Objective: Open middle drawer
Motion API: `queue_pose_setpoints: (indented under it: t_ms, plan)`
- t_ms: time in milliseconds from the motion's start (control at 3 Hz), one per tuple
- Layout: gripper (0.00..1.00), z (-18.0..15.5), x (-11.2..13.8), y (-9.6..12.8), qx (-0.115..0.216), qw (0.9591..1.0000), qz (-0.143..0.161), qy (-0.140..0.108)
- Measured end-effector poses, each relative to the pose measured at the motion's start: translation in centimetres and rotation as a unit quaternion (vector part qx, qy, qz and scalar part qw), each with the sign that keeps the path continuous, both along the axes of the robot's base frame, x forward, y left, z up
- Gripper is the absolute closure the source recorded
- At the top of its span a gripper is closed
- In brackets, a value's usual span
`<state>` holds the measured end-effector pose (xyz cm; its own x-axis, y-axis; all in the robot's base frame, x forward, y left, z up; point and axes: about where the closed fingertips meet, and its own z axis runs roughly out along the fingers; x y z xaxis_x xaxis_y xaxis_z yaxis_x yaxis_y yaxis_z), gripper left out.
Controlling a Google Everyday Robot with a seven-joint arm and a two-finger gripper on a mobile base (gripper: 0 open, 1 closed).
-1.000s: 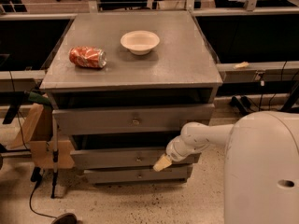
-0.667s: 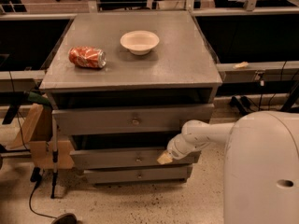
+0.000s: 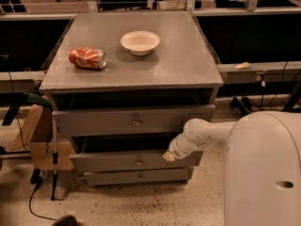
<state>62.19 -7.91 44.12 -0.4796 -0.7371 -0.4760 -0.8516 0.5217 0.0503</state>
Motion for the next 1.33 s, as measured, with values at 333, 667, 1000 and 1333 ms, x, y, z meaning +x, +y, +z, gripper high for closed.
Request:
queue_pose_setpoints:
  t_ms: [333, 667, 1000, 1333]
  plan:
    - [1.00, 0.00, -0.01, 0.00, 0.000, 1.0000, 0.000, 0.000]
    - [1.00, -0.28, -0.62, -0.68, -0.003, 1.0000, -0.004, 0.003]
    - [0.81, -0.23, -0.45, -0.68, -0.003, 1.0000, -0.004, 0.003]
    - [0.58, -0.36, -0.71, -0.99, -0.006, 1.0000, -0.003, 0.006]
